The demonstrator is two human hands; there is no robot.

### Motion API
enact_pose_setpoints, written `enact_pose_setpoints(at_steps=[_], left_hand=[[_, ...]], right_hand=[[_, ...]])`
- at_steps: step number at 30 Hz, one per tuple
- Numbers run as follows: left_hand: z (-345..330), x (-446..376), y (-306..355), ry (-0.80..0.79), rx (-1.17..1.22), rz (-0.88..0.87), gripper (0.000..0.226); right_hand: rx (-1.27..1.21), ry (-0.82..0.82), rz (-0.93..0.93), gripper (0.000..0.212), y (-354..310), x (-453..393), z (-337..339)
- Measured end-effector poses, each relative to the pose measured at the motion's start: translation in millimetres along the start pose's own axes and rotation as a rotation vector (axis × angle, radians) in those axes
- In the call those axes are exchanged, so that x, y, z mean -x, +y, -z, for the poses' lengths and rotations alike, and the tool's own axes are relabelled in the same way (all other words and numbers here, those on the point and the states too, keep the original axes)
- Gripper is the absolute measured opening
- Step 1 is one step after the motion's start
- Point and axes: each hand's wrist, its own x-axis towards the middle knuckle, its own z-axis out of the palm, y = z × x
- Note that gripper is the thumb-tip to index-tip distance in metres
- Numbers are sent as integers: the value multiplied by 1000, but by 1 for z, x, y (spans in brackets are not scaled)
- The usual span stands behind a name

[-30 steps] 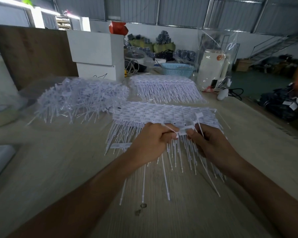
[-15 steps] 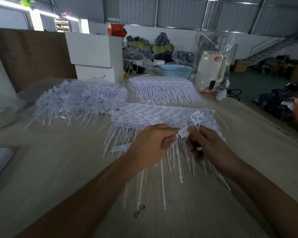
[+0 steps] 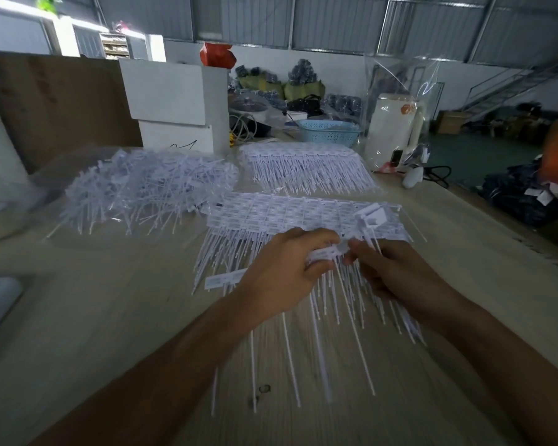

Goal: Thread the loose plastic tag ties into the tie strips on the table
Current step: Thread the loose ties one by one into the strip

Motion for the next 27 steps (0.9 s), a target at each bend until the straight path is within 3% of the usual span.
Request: enact_pose_setpoints(at_steps=[4,9,14,21,27], left_hand=[[-3,0,10,17,136,-9,36],[1,0,11,-24,155,-72,26],[6,1,3,3,-15,-14,39],[13,0,8,154,-239,-160,25],[13,2,6,131,-257,-188,22]], right_hand=[[-129,-147,-97,43,-4,8,-15],[-209,-85,-107,37,-7,6,-12],[-375,-17,-136,33,-7,2,-4],[-365,-124,-121,35,-5,3,-6],[-287,-118,-55,37,-3,6,-9]])
